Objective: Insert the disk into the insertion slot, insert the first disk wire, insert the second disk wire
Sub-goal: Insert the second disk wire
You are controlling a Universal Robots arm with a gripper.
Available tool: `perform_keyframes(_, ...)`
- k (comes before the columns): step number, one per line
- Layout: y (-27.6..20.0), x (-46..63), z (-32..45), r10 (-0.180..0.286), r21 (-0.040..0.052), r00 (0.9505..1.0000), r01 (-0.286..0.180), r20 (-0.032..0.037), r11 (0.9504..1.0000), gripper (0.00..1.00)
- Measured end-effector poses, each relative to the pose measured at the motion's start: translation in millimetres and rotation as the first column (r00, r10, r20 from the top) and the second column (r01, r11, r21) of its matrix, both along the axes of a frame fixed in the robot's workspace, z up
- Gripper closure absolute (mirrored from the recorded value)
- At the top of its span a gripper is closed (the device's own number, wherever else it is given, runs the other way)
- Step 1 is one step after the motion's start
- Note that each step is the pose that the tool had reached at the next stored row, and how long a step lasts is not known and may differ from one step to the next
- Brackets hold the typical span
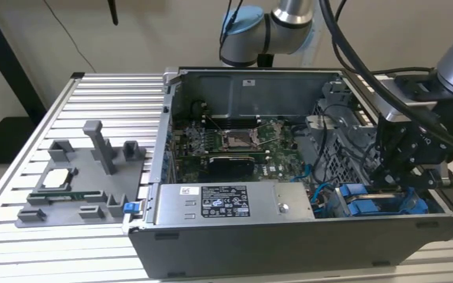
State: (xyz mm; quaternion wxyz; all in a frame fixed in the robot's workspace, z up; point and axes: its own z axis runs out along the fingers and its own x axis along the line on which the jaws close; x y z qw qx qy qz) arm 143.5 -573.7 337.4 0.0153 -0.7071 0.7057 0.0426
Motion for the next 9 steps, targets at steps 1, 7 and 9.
perform_keyframes(1,0.0,0.0,-0.4,0.000,0.0007,1.0000,0.000,0.0002,1.0000,0.00)
perform_keyframes(7,0.0,0.0,19.7,0.000,0.0007,1.0000,0.000,0.0000,1.0000,0.00)
perform_keyframes(9,0.0,0.0,24.2,0.000,0.0006,1.0000,0.000,0.0000,1.0000,0.00)
